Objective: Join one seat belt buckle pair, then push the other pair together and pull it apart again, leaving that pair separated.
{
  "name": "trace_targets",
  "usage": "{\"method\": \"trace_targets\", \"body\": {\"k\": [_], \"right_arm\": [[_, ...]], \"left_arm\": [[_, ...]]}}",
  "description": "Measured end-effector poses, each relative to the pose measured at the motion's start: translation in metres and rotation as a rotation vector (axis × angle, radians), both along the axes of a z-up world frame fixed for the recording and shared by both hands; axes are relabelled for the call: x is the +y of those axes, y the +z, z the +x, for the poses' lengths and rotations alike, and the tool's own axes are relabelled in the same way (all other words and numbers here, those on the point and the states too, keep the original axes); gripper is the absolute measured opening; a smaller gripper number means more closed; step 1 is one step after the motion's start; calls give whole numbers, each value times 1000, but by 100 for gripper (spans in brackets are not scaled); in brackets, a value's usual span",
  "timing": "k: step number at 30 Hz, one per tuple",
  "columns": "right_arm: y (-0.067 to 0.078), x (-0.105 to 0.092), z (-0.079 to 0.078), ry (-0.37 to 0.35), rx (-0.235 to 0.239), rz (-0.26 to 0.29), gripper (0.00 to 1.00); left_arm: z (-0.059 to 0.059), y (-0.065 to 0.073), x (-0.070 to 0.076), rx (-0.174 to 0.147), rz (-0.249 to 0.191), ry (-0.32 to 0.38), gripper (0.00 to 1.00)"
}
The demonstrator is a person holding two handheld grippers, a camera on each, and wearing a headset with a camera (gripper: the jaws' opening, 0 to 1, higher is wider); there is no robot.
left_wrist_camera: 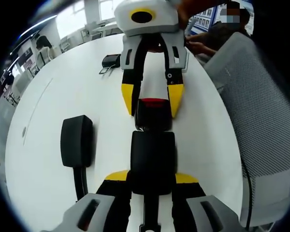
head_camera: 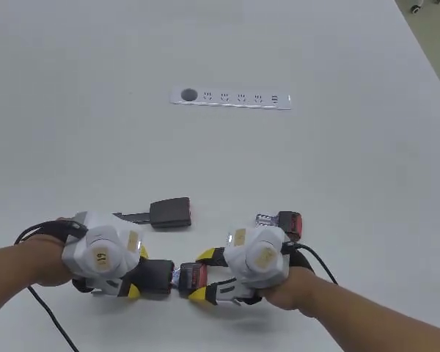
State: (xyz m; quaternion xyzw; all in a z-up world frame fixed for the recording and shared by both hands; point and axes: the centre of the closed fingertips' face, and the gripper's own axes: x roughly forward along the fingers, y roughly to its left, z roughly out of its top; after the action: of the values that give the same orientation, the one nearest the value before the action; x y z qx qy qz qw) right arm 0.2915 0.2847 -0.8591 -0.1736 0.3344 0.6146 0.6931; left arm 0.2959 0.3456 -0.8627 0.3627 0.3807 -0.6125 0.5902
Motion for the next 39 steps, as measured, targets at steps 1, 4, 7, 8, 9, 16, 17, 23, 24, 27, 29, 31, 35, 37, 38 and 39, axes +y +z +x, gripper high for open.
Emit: {"method": "trace_targets", "body": {"k": [1,4,7,8,9,16,17,23,24,27,29,31,35,37,38,39], "right_arm": [[1,0,3,-18,-3,1,35],[0,-4,3,-18,1,-5,35],[0,-3,3,-27,-5,-13,35],[0,-2,3,-31,-7,-15,35],[0,-3,4,-33,-8,-15,35],[-1,-1,4,-34,-14,-20,35],[-1,-1,4,-33,-15,-20,35],[-1,0,4,-33,-21,-11,35],[-1,1,4,-34,-23,-8,35],[-1,1,4,-31,-29,-5,35],[-1,1,4,-33,-30,-3,35],[-2,2,4,-33,-33,-4,35],[-2,1,4,-33,-32,31,35],[-1,1,4,-28,-38,42,35],[-1,1,3,-26,-39,48,35],[0,1,4,-23,-37,58,35]], "left_arm": [[0,0,4,-1,19,-3,33],[0,0,1,1,0,4,33],[0,0,1,1,-1,6,33],[0,-1,2,0,1,5,33],[0,-1,1,0,2,4,33],[0,-1,1,-1,1,10,33],[0,-1,1,-2,2,9,33],[0,-1,1,-4,0,0,34],[0,0,1,-3,-2,-3,34],[-1,0,1,-3,-10,-2,34],[0,0,2,-2,-21,5,34],[-1,0,2,-2,-33,13,34],[0,0,2,-2,-66,27,34],[-1,0,2,-3,-80,33,34],[-1,0,2,-4,-86,35,34],[-1,0,2,-4,-97,39,34]]}}
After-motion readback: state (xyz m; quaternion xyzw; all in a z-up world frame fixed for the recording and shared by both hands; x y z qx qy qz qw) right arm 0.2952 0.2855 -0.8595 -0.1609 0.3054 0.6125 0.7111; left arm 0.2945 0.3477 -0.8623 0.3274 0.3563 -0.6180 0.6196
